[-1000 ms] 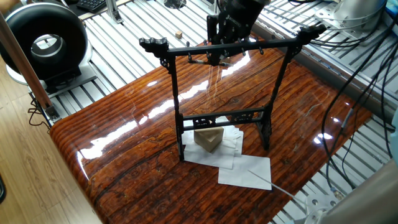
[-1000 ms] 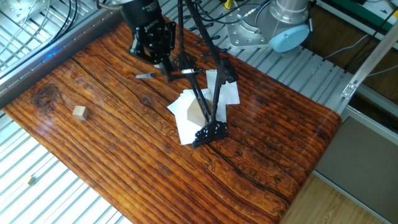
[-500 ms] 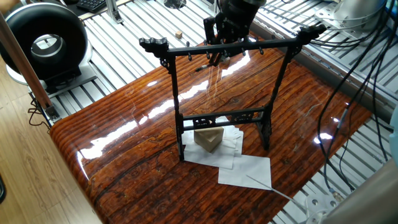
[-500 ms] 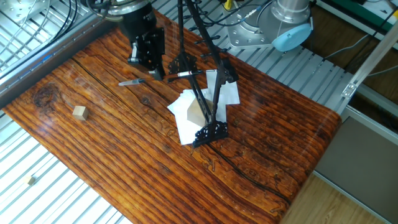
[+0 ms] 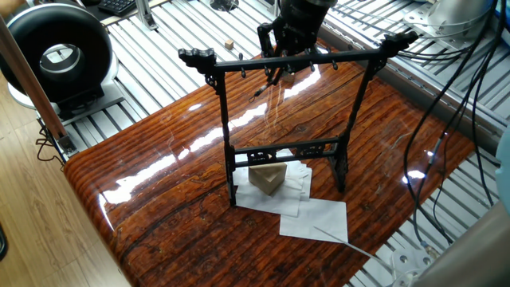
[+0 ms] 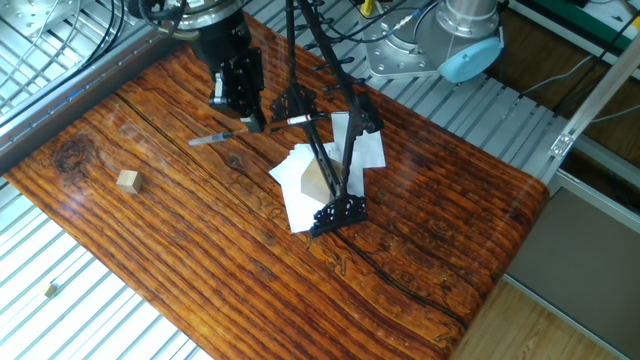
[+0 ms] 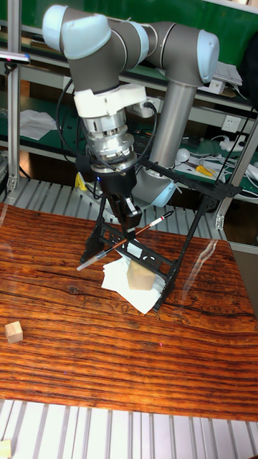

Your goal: Place the brush on the pen rack

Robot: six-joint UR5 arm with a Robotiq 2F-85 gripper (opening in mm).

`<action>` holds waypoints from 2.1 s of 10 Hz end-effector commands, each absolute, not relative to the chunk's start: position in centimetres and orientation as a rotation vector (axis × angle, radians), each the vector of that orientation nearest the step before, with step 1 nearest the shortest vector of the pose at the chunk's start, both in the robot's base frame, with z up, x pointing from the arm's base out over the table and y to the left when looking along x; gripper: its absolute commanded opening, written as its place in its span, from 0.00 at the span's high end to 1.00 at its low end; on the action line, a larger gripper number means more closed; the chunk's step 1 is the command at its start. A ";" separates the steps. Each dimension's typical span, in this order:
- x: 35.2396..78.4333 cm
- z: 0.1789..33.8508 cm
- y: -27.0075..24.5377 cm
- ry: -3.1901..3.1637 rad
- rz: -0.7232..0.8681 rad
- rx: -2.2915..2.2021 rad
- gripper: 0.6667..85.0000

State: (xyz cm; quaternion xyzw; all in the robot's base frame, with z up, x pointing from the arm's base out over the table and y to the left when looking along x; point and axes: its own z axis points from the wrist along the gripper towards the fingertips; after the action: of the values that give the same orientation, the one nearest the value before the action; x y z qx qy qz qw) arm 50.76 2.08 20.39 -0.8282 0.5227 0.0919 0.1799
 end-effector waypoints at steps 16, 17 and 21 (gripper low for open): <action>49.2 18.8 3.0 1.453 0.396 -2.315 1.00; 49.2 18.7 2.8 1.458 0.389 -2.323 1.00; 49.1 18.8 2.7 1.475 0.396 -2.317 1.00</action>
State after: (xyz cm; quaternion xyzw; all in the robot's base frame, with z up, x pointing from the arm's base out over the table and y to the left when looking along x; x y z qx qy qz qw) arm 48.99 2.51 18.43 -0.8249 0.5187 0.1384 0.1773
